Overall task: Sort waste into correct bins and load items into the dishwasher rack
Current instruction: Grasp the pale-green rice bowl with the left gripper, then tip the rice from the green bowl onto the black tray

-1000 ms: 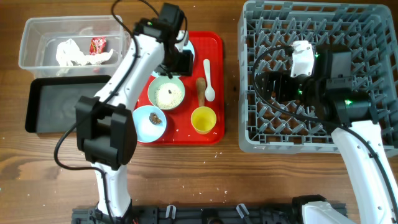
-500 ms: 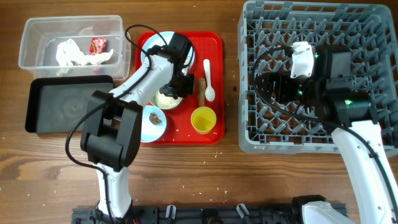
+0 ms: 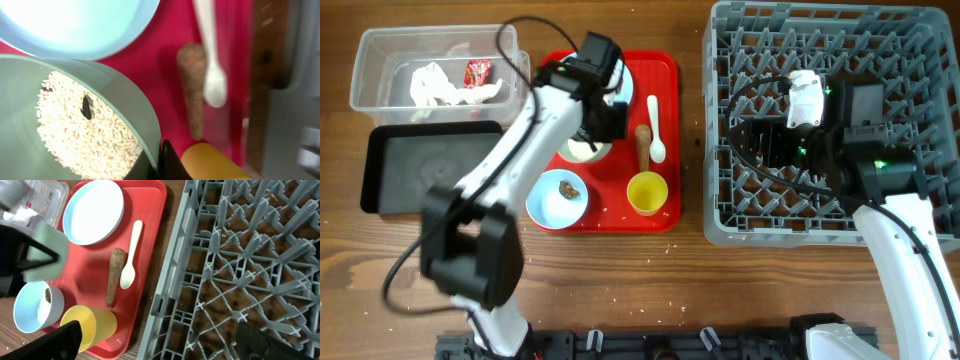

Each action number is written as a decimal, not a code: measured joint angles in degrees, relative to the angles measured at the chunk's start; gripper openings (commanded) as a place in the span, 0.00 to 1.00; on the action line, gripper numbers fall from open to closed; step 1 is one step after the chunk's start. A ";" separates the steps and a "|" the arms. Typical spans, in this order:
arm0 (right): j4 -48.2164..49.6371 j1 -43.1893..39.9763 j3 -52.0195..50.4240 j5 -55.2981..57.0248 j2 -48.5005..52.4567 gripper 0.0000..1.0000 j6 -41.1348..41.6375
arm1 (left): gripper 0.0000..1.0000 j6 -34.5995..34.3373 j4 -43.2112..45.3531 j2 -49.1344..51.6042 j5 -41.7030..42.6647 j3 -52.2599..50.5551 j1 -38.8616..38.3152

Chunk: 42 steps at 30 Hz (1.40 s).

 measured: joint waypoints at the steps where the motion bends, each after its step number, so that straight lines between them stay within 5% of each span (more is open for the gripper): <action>1: 0.00 0.00 0.00 0.00 0.00 1.00 0.00 | 0.04 0.00 -0.02 -2.40 0.11 0.31 0.44; 13: -0.04 0.00 0.00 -0.35 0.00 1.00 0.02 | 0.04 0.07 -10.86 -8.44 7.19 1.20 26.01; 21: 1.16 0.00 0.00 -0.66 0.00 1.00 0.02 | 0.04 1.40 -8.37 -8.44 9.07 -4.46 38.58; 31: 1.51 0.00 0.00 -0.66 0.00 1.00 0.02 | 0.04 9.46 -5.57 -8.44 22.25 -9.09 47.65; 42: 3.08 0.00 0.00 -0.66 0.00 1.00 0.02 | 0.04 23.76 -8.39 -1.62 45.90 -9.14 62.64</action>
